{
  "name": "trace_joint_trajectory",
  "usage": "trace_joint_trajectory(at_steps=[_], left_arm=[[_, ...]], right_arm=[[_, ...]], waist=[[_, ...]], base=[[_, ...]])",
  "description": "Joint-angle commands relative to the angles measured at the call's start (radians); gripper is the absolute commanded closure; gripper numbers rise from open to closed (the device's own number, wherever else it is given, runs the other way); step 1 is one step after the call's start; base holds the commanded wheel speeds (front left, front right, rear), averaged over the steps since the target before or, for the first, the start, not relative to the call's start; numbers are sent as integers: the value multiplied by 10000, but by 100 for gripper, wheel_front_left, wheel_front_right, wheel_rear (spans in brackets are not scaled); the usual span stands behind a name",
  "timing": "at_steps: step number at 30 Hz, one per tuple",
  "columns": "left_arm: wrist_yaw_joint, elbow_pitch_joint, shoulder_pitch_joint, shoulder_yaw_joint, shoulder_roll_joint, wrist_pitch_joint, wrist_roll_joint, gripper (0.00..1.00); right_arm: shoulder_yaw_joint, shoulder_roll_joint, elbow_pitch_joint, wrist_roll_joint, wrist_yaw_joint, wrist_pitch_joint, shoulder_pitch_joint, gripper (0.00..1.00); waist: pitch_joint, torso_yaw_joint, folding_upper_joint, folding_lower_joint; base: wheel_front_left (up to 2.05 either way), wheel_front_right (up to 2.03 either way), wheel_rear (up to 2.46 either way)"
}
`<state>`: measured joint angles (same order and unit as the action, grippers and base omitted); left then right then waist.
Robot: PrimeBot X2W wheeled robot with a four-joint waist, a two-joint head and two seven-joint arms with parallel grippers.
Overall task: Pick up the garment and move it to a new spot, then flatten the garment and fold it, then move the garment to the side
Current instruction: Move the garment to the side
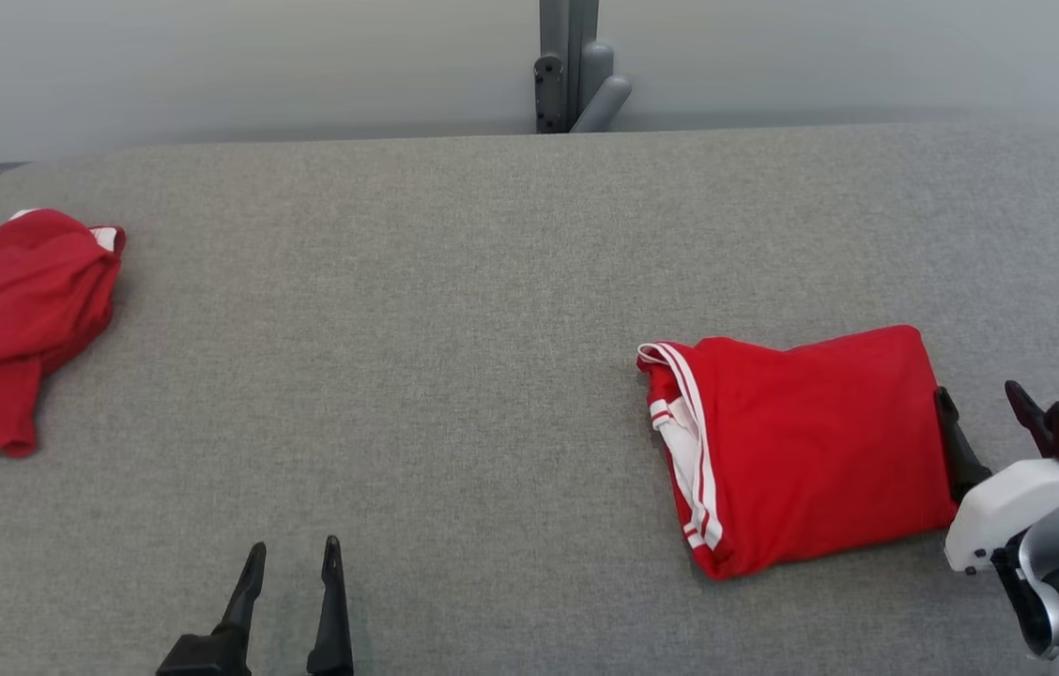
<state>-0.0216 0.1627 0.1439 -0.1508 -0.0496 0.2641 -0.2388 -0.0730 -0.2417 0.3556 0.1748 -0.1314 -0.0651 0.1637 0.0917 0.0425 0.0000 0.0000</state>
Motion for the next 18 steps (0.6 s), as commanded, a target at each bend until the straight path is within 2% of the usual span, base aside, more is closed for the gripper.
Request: trace_joint_trajectory(at_steps=[1, 6, 12, 13, 14, 18], left_arm=[[37, -14, -226, 14, -23, 1, 77, 0], [9, 55, -461, -68, -25, 1, -73, 0], [-2, 88, -606, -132, -23, 1, -178, 0], [-12, 79, -633, -137, -23, 1, -191, 0], [-26, 53, -670, -132, -23, 1, -193, 0], [-37, -32, -766, -31, -23, 1, -205, 0]], right_arm=[[75, -103, 232, 92, 13, 319, 284, 0], [120, -432, 1174, 122, 13, 1435, 887, 0], [465, -530, 1940, 709, 13, 2001, 1156, 1], [553, -558, 1971, 885, 11, 1989, 1194, 58], [592, -596, 1971, 1068, 11, 1911, 1268, 100], [851, -924, 1702, 1616, 13, 1751, 1620, 100]], waist=[[481, 180, 0, 0], [813, 479, 0, 0], [1040, 699, 0, 0], [1081, 717, 0, 0], [1119, 721, 0, 0], [1332, 589, 0, 0]], base=[[0, 0, 0], [0, 0, 0], [0, 0, 0], [0, 0, 0], [0, 0, 0], [0, 0, 0]])
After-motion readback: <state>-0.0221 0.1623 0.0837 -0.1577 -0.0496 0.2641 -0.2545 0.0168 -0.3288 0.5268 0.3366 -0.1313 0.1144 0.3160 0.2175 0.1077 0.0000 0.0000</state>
